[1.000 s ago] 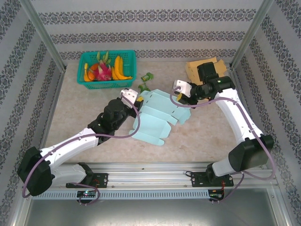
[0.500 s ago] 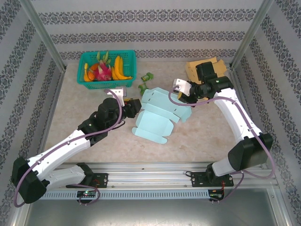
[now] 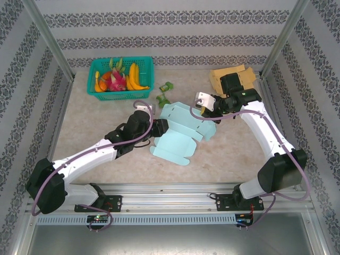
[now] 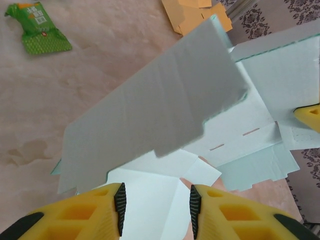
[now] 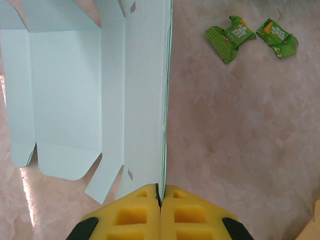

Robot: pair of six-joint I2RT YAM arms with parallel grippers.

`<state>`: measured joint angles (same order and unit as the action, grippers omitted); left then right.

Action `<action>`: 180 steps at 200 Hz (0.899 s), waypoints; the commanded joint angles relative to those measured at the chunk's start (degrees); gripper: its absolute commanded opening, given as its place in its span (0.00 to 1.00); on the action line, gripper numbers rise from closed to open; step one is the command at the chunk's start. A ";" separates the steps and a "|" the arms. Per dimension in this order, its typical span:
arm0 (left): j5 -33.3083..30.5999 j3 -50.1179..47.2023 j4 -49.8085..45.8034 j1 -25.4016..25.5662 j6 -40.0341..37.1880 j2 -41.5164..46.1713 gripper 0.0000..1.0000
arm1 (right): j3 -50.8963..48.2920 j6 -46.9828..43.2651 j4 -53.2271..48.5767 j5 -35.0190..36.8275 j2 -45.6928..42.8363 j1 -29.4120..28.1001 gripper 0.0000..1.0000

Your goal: Fold the paper box

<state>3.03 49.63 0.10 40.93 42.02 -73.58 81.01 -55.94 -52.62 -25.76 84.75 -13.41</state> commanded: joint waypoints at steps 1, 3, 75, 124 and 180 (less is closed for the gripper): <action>2.39 2.50 4.59 0.65 2.41 0.20 0.39 | -1.24 -1.32 1.34 -1.06 -1.77 -0.79 0.00; 2.46 2.45 4.81 0.65 2.51 0.24 0.40 | -1.26 -1.24 1.39 -1.09 -1.82 -0.78 0.00; -4.63 2.89 4.67 -0.61 1.08 -2.01 0.37 | -2.76 -1.47 2.47 -2.08 -2.17 -0.75 0.00; -5.11 5.46 4.22 -5.64 2.01 -4.45 0.36 | -3.76 -1.59 3.03 -2.72 -2.92 -0.89 0.00; -2.73 10.31 3.29 -6.66 0.51 -8.37 0.36 | -3.77 -1.96 3.16 -2.87 -2.95 -1.16 0.00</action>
<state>-1.52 56.86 3.18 34.76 43.94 -79.92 77.82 -56.58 -49.78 -26.41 82.98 -13.78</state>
